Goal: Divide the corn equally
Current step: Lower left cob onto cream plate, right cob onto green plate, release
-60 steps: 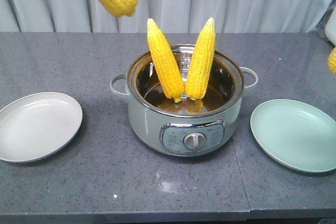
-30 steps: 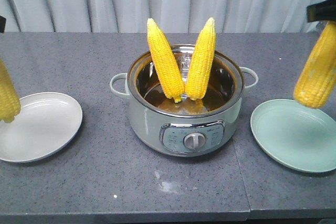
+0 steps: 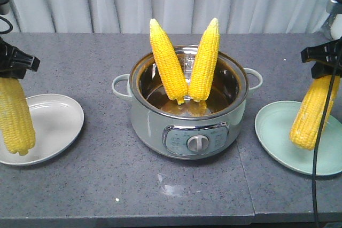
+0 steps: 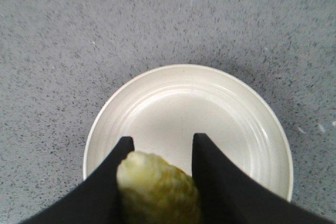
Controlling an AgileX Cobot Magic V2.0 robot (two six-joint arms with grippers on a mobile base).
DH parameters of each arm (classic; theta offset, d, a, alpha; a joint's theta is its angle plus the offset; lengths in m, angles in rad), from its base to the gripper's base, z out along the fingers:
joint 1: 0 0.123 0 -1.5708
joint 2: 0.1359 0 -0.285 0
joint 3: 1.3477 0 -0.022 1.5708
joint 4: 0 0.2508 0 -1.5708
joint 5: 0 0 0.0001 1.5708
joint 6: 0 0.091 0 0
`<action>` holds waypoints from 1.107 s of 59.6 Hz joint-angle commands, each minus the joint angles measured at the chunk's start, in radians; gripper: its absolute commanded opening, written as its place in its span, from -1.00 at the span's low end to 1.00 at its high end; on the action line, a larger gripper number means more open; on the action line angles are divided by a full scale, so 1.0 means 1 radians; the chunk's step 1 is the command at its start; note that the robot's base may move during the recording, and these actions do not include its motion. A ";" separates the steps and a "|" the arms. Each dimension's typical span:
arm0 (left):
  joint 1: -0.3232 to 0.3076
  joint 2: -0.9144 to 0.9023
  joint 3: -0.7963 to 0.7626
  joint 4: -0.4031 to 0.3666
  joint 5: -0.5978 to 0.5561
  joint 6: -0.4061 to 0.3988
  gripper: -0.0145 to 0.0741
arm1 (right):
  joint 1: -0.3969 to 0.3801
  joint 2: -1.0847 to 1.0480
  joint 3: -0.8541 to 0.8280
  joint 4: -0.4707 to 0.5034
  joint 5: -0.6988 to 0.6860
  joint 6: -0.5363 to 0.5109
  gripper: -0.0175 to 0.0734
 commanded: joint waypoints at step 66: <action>0.001 0.069 -0.023 0.024 -0.057 -0.004 -0.02 | -0.010 0.129 -0.068 -0.049 -0.052 -0.031 0.67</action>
